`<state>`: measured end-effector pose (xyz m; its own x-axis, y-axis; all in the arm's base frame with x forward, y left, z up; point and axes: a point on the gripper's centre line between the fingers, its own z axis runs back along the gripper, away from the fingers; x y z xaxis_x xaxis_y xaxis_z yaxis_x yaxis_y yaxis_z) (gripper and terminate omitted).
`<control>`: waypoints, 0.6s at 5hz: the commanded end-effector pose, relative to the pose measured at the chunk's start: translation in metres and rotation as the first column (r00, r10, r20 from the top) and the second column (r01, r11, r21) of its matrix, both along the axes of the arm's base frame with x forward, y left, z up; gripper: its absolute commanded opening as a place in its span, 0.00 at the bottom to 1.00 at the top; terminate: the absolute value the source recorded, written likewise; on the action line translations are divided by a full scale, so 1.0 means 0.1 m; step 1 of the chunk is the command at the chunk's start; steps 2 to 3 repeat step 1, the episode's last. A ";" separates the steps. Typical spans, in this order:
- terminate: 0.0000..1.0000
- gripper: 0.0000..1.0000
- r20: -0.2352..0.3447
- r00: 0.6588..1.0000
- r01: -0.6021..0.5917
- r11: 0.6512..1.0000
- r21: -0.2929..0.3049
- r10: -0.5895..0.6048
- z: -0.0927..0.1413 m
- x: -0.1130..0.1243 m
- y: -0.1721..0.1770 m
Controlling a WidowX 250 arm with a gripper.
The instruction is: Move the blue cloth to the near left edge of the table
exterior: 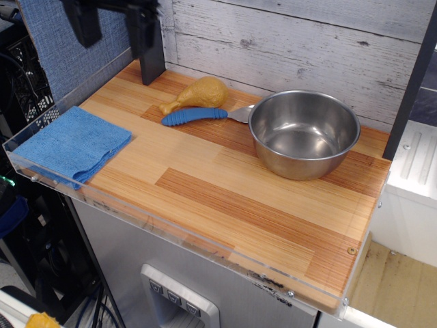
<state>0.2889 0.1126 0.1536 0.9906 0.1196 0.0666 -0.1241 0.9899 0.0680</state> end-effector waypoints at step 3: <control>1.00 1.00 -0.002 0.997 0.078 0.991 0.108 -0.078 0.01 -0.01 -0.14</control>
